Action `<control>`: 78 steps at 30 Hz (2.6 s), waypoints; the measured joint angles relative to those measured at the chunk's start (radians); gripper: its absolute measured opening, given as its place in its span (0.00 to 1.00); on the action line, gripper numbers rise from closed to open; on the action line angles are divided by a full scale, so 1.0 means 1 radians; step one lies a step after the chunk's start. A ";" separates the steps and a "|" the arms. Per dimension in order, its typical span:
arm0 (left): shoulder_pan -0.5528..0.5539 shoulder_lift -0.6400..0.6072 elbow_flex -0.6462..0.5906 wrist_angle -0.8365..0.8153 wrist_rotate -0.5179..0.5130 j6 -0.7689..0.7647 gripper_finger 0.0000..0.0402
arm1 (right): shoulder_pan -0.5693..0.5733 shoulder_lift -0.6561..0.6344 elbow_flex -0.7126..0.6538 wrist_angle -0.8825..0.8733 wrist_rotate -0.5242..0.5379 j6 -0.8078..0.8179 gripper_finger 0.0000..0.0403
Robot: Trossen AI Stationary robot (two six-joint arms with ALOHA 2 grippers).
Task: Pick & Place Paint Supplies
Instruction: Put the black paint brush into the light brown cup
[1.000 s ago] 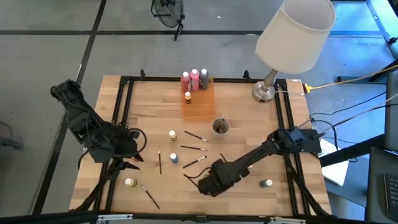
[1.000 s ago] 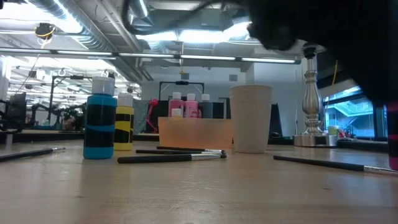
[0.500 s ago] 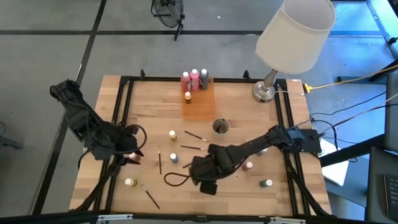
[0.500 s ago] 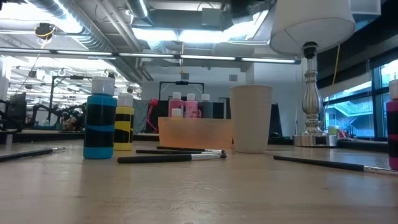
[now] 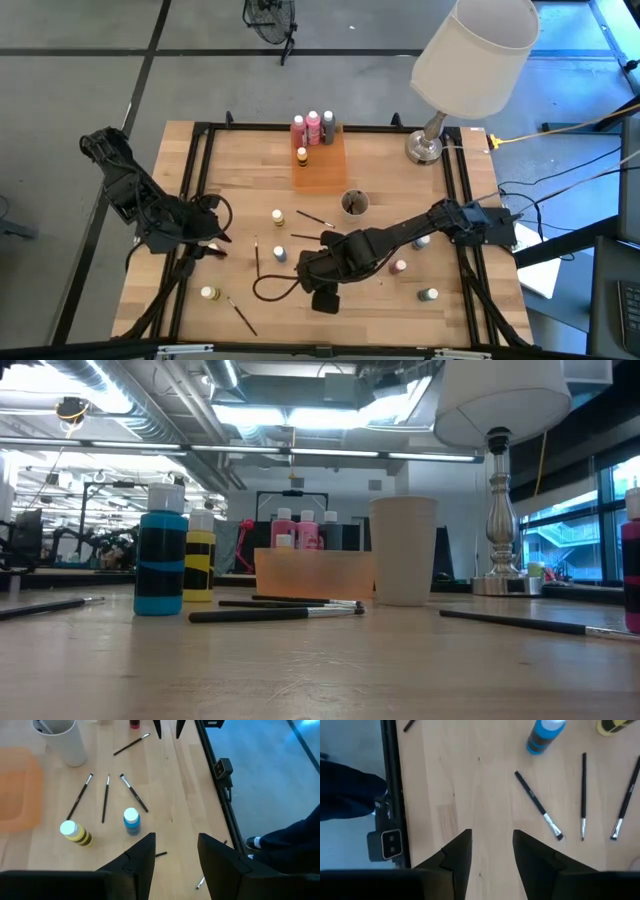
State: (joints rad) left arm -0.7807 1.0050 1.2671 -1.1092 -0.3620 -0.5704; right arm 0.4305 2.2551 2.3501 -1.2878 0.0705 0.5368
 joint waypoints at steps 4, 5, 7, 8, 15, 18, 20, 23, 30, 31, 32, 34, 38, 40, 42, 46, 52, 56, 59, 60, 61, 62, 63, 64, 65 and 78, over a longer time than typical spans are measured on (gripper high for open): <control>0.000 0.000 0.000 -0.013 -0.021 0.007 0.36 | -0.009 0.000 0.000 0.009 -0.016 -0.053 0.36; 0.000 0.000 0.000 -0.019 -0.023 0.007 0.36 | -0.014 0.000 0.000 0.004 -0.023 -0.069 0.36; 0.000 0.000 0.000 -0.021 -0.027 0.007 0.36 | -0.024 0.000 0.000 -0.017 -0.031 -0.090 0.36; 0.000 0.000 0.000 -0.021 -0.027 0.007 0.36 | -0.032 0.000 0.000 -0.026 -0.031 -0.100 0.36; 0.000 0.000 0.000 -0.027 -0.041 0.008 0.36 | -0.102 0.030 -0.001 -0.162 -0.144 -0.298 0.36; 0.000 0.000 0.000 -0.041 -0.048 0.008 0.36 | -0.126 0.051 -0.001 -0.219 -0.150 -0.396 0.36; 0.000 0.001 0.000 -0.051 -0.048 0.004 0.36 | -0.142 0.065 -0.001 -0.218 -0.150 -0.445 0.36; 0.000 0.001 0.000 -0.066 -0.048 0.000 0.36 | -0.163 0.079 -0.001 -0.197 -0.146 -0.500 0.36; 0.000 0.001 0.000 -0.098 -0.168 -0.051 0.36 | -0.199 0.114 -0.006 -0.205 -0.100 -0.619 0.36; 0.000 0.001 0.000 -0.088 -0.194 -0.064 0.36 | -0.202 0.114 -0.012 -0.202 -0.100 -0.648 0.36; 0.000 0.001 0.000 -0.082 -0.216 -0.078 0.36 | -0.203 0.114 -0.017 -0.214 -0.100 -0.683 0.36; 0.000 0.001 0.000 -0.065 -0.251 -0.111 0.36 | -0.207 0.118 -0.020 -0.272 -0.100 -0.748 0.36; -0.001 0.001 0.000 -0.061 -0.352 -0.246 0.36 | -0.213 0.114 -0.049 -0.284 -0.144 -0.867 0.36; -0.001 0.001 0.000 -0.061 -0.408 -0.301 0.36 | -0.209 0.118 -0.067 -0.281 -0.146 -0.918 0.36; -0.001 0.001 0.000 -0.061 -0.470 -0.346 0.36 | -0.198 0.116 -0.095 -0.284 -0.150 -0.962 0.36; -0.001 0.001 0.000 -0.061 -0.549 -0.423 0.36 | -0.191 0.116 -0.158 -0.285 -0.164 -1.009 0.36; -0.001 0.017 0.000 -0.061 -0.557 -0.480 0.36 | -0.193 0.116 -0.180 -0.279 -0.155 -0.991 0.36; -0.001 0.026 0.000 -0.061 -0.557 -0.478 0.36 | -0.194 0.116 -0.180 -0.245 -0.145 -0.949 0.36; -0.001 0.026 0.000 -0.061 -0.557 -0.479 0.36 | -0.196 0.116 -0.180 -0.191 -0.141 -0.926 0.36; -0.001 0.026 0.000 -0.061 -0.557 -0.481 0.36 | -0.195 0.116 -0.180 -0.171 -0.141 -0.926 0.36; -0.001 0.026 0.000 -0.061 -0.556 -0.482 0.36 | -0.195 0.116 -0.180 -0.152 -0.140 -0.924 0.36; -0.004 0.026 0.000 -0.061 -0.551 -0.482 0.36 | -0.194 0.116 -0.180 -0.130 -0.134 -0.917 0.36; -0.007 0.026 0.000 -0.061 -0.543 -0.484 0.36 | -0.193 0.116 -0.180 -0.119 -0.122 -0.914 0.36; -0.012 0.026 0.000 -0.061 -0.536 -0.488 0.36 | -0.193 0.116 -0.180 -0.117 -0.111 -0.911 0.36; -0.018 0.026 0.000 -0.061 -0.533 -0.490 0.36 | -0.193 0.116 -0.180 -0.118 -0.091 -0.912 0.36; -0.058 0.026 0.000 -0.061 -0.541 -0.502 0.36 | -0.187 0.118 -0.179 -0.057 -0.075 -0.921 0.36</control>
State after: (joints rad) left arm -0.8391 1.0313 1.2667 -1.1706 -0.9031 -1.0720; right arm 0.2432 2.3726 2.1712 -1.3453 -0.0040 -0.3844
